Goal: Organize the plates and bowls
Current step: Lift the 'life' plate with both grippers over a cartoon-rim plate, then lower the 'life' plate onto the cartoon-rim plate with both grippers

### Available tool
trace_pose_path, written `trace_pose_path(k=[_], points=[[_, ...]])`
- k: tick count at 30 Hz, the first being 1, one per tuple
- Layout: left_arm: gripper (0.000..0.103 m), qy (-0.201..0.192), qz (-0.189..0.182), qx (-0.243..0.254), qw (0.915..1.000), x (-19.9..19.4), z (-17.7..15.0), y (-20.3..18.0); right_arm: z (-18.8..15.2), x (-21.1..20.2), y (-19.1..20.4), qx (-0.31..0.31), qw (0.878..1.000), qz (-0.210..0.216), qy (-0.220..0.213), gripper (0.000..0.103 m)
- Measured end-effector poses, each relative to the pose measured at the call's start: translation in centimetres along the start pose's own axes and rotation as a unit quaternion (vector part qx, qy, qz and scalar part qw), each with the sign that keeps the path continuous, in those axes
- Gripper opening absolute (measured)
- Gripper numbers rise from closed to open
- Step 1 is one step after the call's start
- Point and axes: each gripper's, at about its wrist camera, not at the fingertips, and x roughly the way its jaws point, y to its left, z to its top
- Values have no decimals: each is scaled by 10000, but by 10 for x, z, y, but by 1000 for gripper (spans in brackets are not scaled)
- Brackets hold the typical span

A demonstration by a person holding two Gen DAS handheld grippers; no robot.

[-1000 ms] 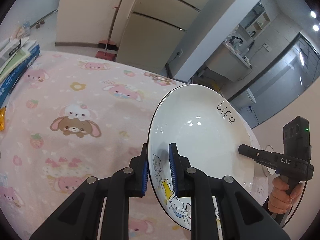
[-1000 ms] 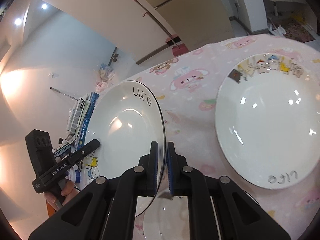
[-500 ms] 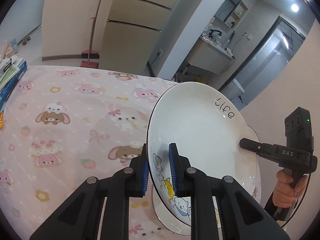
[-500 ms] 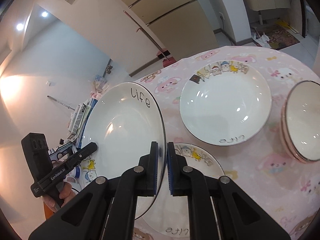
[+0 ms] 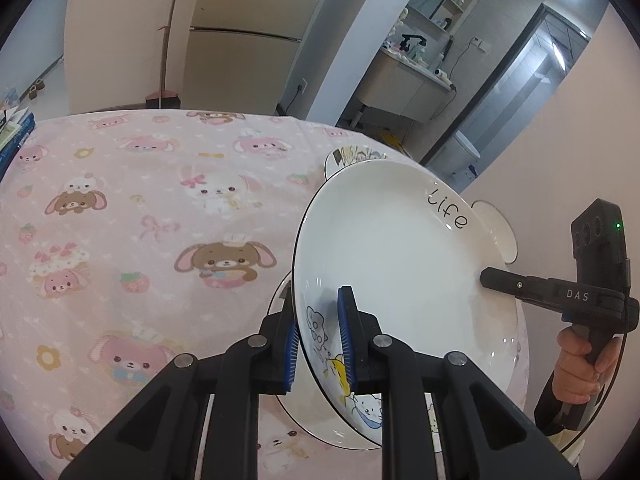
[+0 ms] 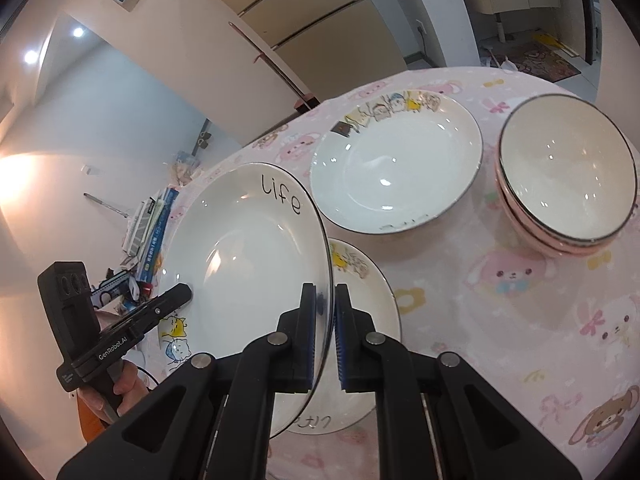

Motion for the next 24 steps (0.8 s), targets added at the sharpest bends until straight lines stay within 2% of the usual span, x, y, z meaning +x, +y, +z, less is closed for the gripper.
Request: trace_pose_path(k=[6,14,24], points=[[20,135,83,64,9999,14,-12,1,-10,10,-10,68,9999,-78,127,10],[19,412,17,-5,9992,32,-30,12,-23,20,-16,83,9994,-177,296,10],[19,557,43,7,9984,43,-39,16,-33,31,-25,105,9987,-254,430,10]])
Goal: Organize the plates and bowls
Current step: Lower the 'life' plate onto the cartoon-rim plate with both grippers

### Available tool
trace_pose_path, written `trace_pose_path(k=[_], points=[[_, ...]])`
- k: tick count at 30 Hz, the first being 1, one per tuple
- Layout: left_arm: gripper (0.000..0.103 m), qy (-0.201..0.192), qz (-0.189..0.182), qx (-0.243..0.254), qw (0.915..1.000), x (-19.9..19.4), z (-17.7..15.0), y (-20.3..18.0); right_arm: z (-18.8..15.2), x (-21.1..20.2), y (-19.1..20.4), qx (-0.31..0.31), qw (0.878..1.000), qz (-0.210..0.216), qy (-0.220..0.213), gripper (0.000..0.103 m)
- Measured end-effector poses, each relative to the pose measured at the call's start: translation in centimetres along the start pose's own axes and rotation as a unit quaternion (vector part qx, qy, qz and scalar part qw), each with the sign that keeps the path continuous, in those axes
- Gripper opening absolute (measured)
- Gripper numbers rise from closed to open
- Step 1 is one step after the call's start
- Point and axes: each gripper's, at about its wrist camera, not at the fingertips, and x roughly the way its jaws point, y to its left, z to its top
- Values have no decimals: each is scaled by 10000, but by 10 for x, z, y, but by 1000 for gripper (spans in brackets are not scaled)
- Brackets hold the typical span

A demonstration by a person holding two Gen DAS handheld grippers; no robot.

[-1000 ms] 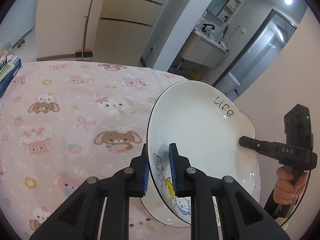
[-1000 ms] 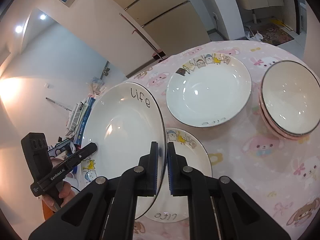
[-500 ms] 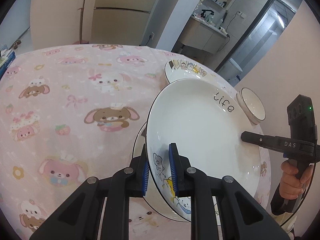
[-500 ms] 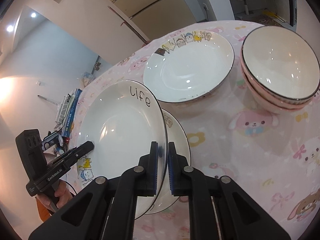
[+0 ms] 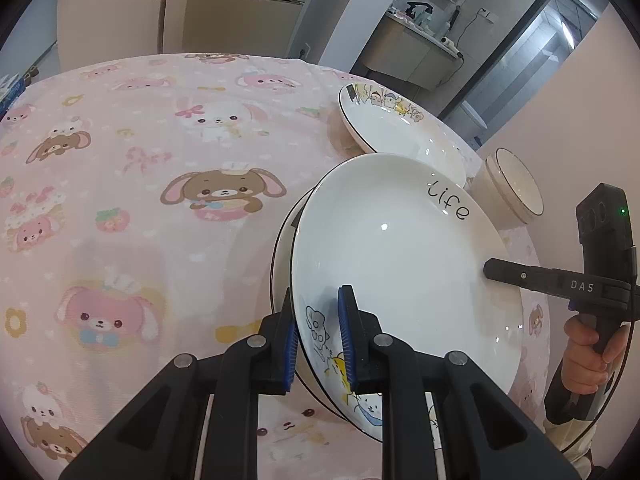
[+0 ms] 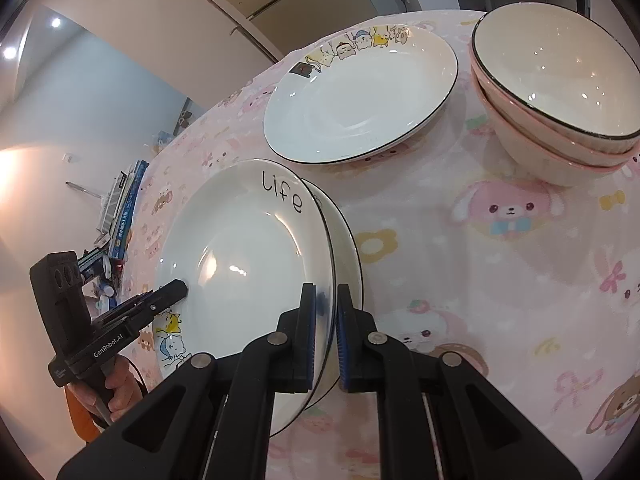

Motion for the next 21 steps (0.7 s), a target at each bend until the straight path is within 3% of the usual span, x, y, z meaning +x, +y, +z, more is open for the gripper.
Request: trace_pose_path(k=[9,16,21], points=[[19,21,39,75,10000,2,-2,-2,-5,-1,7,-260,9993,-266,-104,10],[20,-84,270,452,9986,0,-8,-17,-15,-6,16,-613,9948,-686,-432,13],[21,-85,370,581,9976,5,-9,-20,-15,-3,11,-598,9947,-715,-444,13]])
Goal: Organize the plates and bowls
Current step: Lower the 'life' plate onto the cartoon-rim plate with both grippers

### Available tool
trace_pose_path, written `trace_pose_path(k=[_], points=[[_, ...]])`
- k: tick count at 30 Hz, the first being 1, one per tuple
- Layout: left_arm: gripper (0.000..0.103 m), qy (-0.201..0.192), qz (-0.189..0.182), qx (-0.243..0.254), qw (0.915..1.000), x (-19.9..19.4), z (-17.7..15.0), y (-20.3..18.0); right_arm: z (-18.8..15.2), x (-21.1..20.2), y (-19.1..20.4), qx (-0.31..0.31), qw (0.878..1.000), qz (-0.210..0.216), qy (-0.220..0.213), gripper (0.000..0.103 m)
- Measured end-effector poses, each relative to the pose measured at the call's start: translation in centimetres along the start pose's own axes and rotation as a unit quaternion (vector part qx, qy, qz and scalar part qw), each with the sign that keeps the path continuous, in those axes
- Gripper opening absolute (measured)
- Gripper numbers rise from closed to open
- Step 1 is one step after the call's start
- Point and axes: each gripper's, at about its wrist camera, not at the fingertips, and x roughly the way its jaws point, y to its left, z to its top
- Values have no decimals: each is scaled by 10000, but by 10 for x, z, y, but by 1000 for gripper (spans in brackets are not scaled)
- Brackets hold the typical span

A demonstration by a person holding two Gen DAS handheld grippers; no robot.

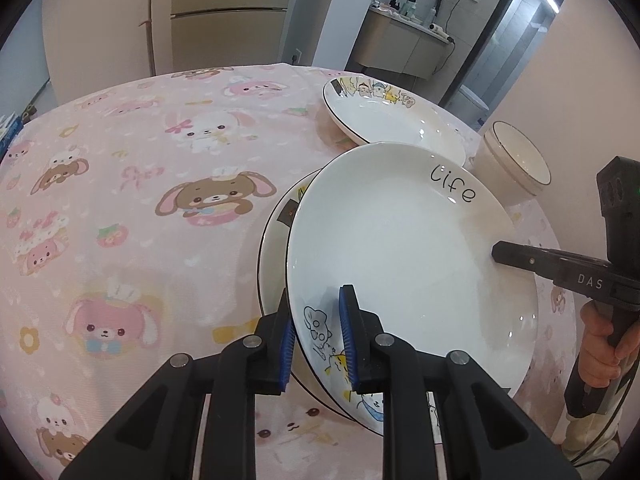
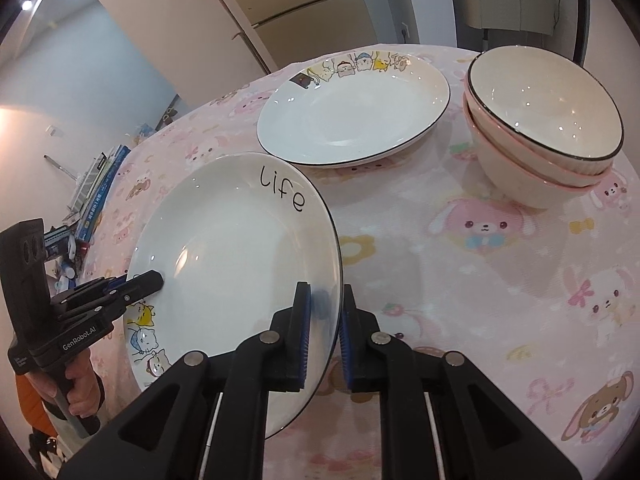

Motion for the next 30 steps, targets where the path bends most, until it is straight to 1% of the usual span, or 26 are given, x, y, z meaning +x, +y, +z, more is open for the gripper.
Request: trace_pose_path(k=[8,15,21,27,29,30], points=[[21,53,-19,122,9999,8,-2,-5,-3,2,-6,41,10000,-11,-39,13],[21,6,30,152,9999,10,-3,-6,-4,1,-5,-58,9998,-86,-150,13],[22,66,-46,143,9999,13,-3,-4,-5,-3,-9,26,9995,-86,-311,11],[24,79,122,364,9992,12,-3,-9,-4,-4,-11,62,9994,-42,-346,10],[29,-14,320,466,9984,8,-4,-11,-4,-5,-11,84,9994,-10,-336,10],[33,-81,340,514,9981,6,-5,-12,-4,-5,-12,114,9994,17,-322,9]])
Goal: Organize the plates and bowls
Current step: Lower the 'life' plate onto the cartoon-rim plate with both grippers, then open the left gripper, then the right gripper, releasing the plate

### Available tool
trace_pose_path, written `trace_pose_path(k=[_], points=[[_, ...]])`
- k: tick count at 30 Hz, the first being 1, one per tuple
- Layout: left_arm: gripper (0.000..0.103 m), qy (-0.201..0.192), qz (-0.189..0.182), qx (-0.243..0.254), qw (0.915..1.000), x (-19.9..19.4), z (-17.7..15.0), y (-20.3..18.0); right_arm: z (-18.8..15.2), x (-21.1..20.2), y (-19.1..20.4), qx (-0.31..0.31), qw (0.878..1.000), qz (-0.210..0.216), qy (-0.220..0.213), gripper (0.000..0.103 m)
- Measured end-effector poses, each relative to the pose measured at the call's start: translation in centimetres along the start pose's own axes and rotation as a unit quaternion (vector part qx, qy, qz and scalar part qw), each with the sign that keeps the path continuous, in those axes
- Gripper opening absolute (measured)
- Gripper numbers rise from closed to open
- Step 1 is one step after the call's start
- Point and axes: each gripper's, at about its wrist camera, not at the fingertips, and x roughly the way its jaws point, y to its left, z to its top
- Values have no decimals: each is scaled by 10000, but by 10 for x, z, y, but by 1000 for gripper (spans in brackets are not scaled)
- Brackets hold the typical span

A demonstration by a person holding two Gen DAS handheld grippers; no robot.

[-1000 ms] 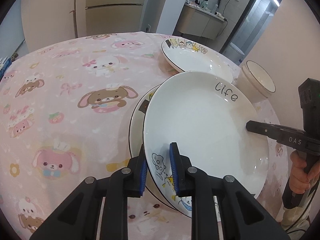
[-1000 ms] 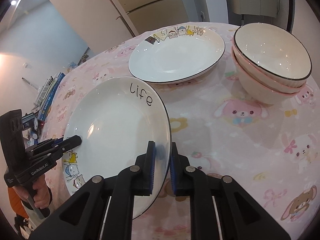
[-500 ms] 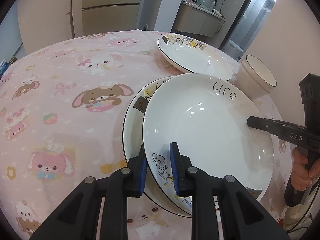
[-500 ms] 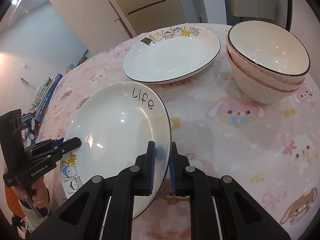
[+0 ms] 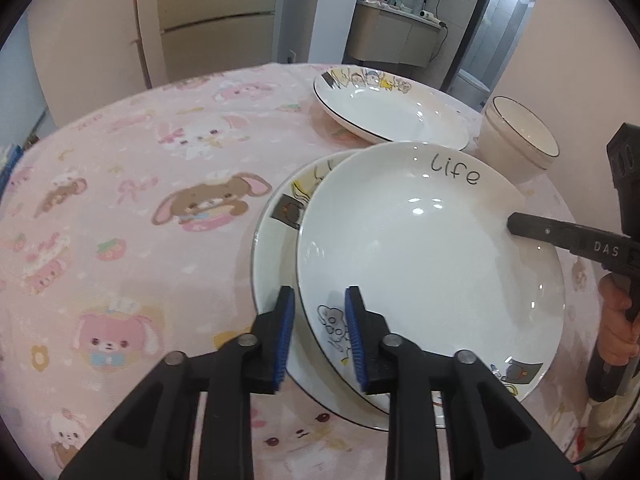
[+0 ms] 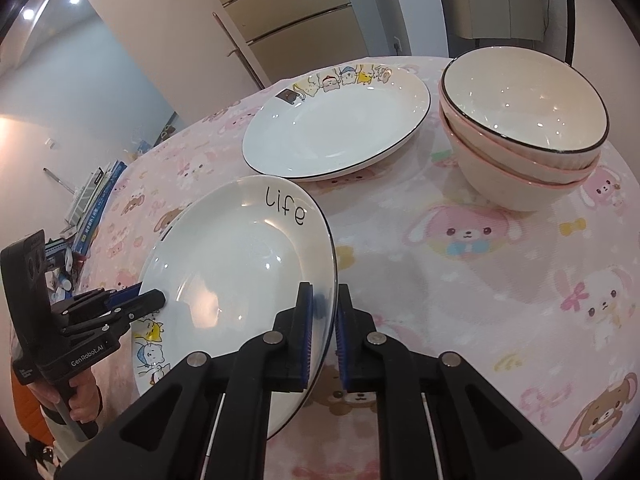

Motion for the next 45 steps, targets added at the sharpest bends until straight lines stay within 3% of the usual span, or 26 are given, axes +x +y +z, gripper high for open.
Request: trace_pose_path(k=[3,6,9,20,45], points=[[47,-67,-158,21,9999,-6,0,0,-1,0,1,33,10000,-17,-3,9],[49,-149,-54,72,9998,-11,1,0,-2,0,5,-37,9999,-102,-3,10],[62,-251,110,-18,9996,-13,1,6,-2,1,6,-60,9999,-99,43,10],[62,-415,341,-636,9965,-12,4,38,-3,12,11,-124,9998,-107,130,10],[62,-181,475,-520,9973,4,-1,33,-7,13,26,-659,9967,-475,-37,12]])
